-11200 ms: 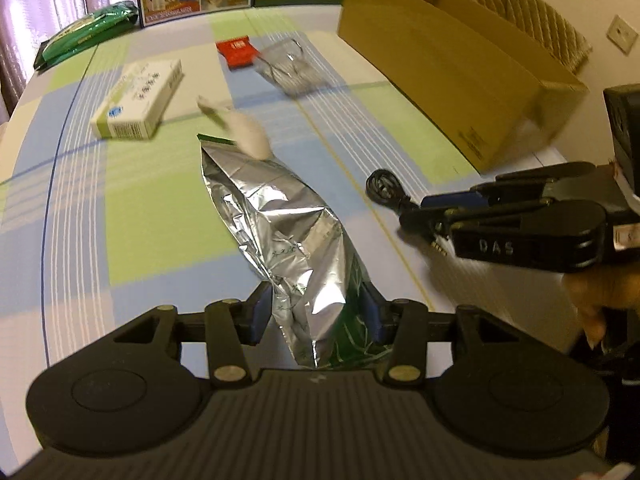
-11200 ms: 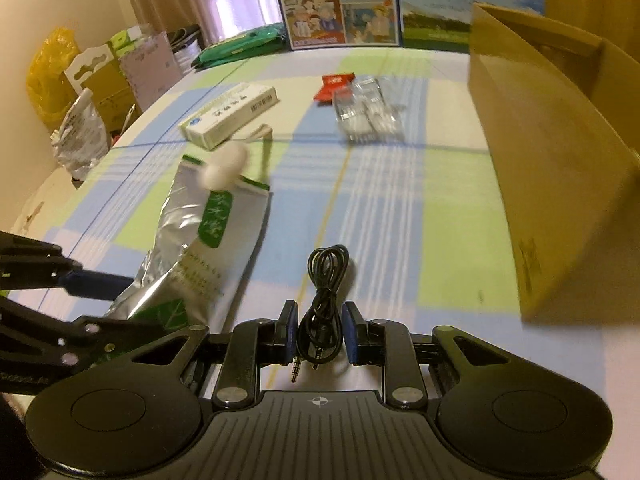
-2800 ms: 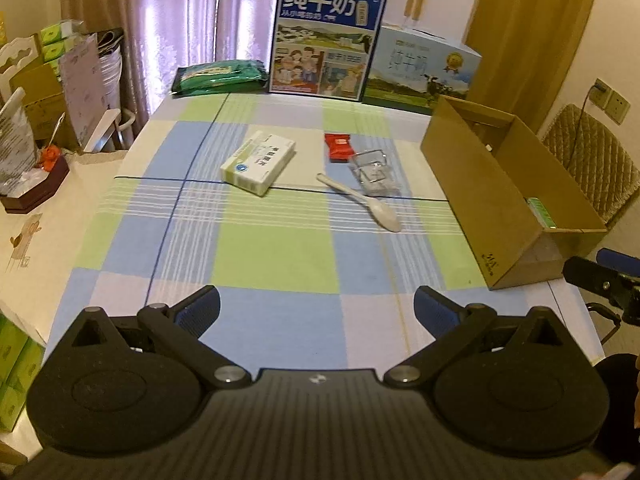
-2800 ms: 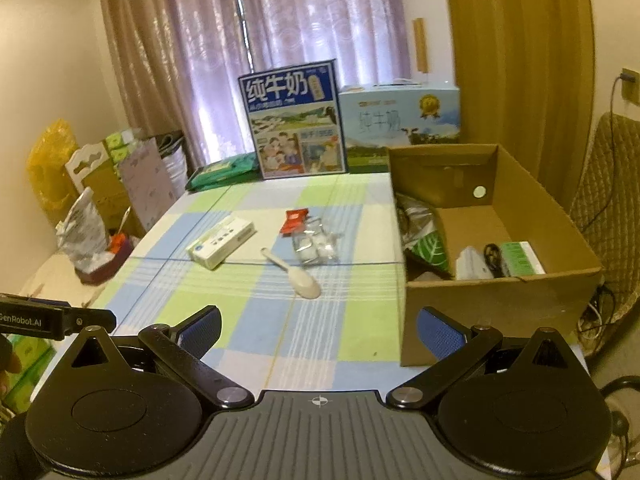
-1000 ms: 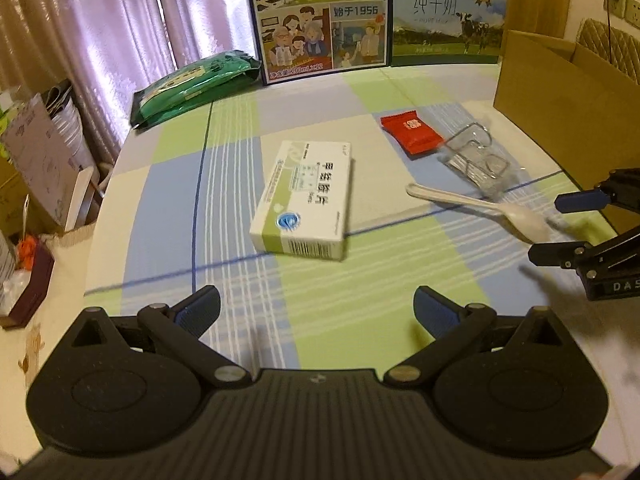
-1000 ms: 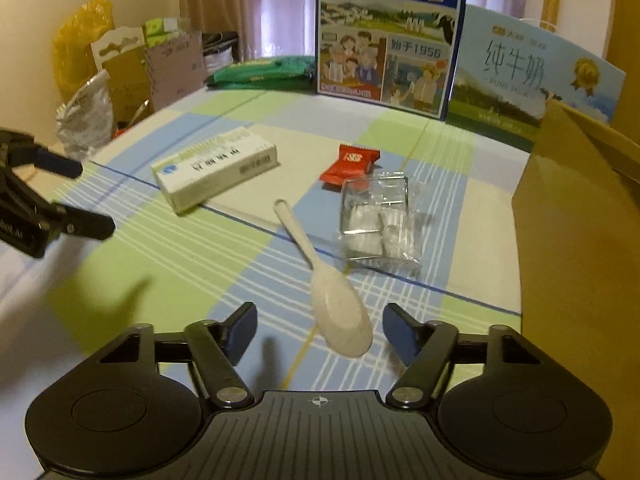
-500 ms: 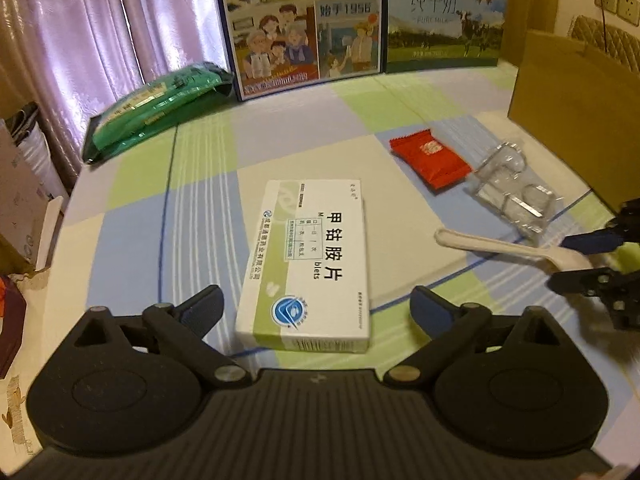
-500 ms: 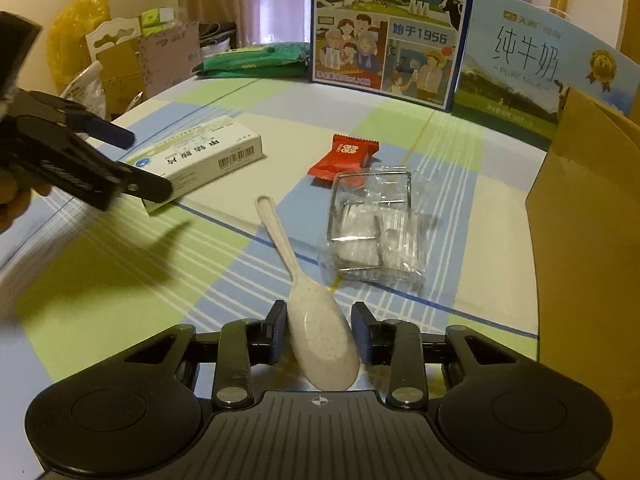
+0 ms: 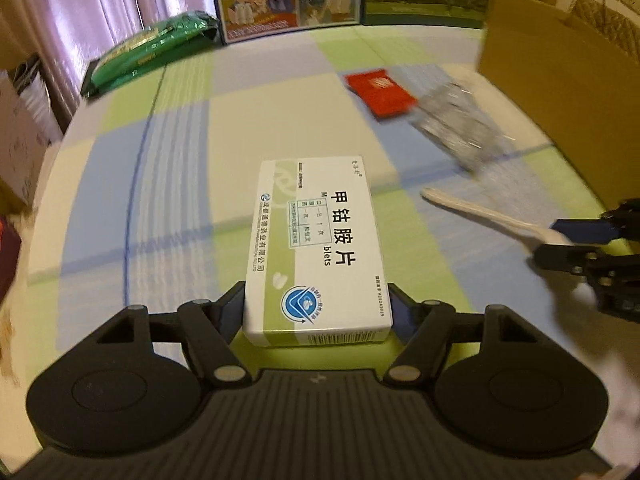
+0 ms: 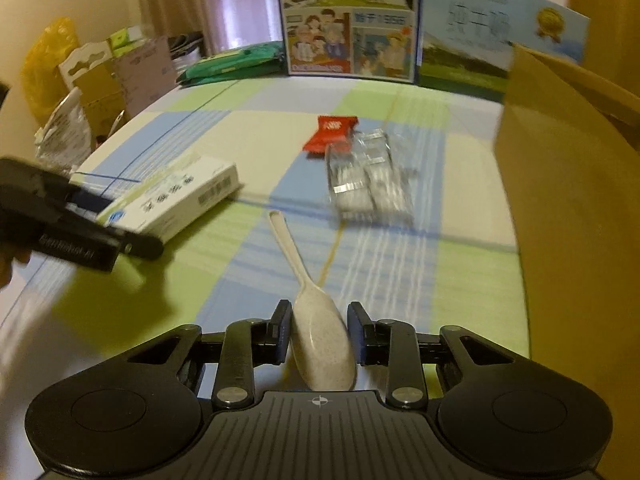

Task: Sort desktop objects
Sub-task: 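Grasp the white medicine box with the left tool while the right tool grasps the spoon, then lift the medicine box with the left tool while the right tool lifts the spoon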

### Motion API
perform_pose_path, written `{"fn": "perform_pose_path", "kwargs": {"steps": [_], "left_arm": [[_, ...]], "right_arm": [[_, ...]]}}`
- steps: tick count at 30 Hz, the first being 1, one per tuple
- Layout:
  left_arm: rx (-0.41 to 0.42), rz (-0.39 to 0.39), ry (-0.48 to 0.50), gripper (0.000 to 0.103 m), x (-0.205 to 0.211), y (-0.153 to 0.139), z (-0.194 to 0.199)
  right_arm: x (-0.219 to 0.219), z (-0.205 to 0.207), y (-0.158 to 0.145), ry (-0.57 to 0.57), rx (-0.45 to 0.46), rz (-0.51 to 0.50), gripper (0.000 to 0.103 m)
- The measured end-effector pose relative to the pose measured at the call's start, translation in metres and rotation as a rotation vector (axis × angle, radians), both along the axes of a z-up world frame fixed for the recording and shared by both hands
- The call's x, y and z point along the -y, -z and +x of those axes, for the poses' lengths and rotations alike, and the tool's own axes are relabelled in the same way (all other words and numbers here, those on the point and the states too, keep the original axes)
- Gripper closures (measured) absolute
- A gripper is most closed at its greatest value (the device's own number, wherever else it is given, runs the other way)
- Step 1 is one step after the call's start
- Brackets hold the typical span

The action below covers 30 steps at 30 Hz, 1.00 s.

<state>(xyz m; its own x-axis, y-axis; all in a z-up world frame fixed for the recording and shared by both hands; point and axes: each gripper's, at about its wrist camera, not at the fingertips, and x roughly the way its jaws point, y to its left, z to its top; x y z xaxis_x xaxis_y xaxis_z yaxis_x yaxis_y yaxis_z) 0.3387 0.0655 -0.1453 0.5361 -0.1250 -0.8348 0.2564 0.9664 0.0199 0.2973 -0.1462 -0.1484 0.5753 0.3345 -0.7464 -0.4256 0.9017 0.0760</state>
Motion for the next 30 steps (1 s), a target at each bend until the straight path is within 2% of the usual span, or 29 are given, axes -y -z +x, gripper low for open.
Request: {"fn": "perform_pose_path", "kwargs": {"steps": [6, 10, 11, 13, 14, 16, 20, 23, 28, 30], "left_arm": [[-0.035, 0.002, 0.055, 0.036, 0.036, -0.012, -0.072], [-0.030, -0.016, 0.072, 0.036, 0.050, -0.012, -0.110], [-0.031, -0.029, 0.068, 0.035, 0.051, -0.012, -0.118], [-0.041, -0.051, 0.044, 0.035, 0.049, -0.010, -0.128], [-0.043, -0.054, 0.034, 0.035, 0.048, -0.009, -0.132], [-0.045, -0.050, 0.014, 0.035, 0.047, -0.010, -0.137], [-0.032, -0.064, -0.015, 0.035, 0.043, -0.014, -0.143], [-0.020, -0.057, -0.012, 0.034, 0.044, -0.016, -0.142], [-0.006, -0.057, -0.012, 0.027, 0.045, -0.014, -0.136], [-0.009, -0.048, -0.011, 0.026, 0.045, -0.012, -0.132]], "right_arm": [[0.023, -0.061, -0.011, 0.030, -0.036, 0.023, 0.076], [0.037, -0.093, -0.013, 0.023, -0.047, 0.039, 0.075], [0.039, -0.099, -0.012, 0.012, -0.055, 0.034, 0.073], [0.041, -0.111, -0.010, -0.018, -0.053, 0.006, 0.062], [0.042, -0.117, -0.009, -0.030, -0.044, -0.010, 0.054], [0.042, -0.124, -0.008, -0.053, -0.029, -0.023, 0.050], [0.037, -0.132, -0.006, -0.086, 0.025, -0.078, 0.050], [0.036, -0.130, -0.003, -0.085, 0.044, -0.081, 0.049], [0.038, -0.120, 0.003, -0.080, 0.019, -0.068, 0.050], [0.039, -0.118, 0.004, -0.081, 0.014, -0.066, 0.055]]}}
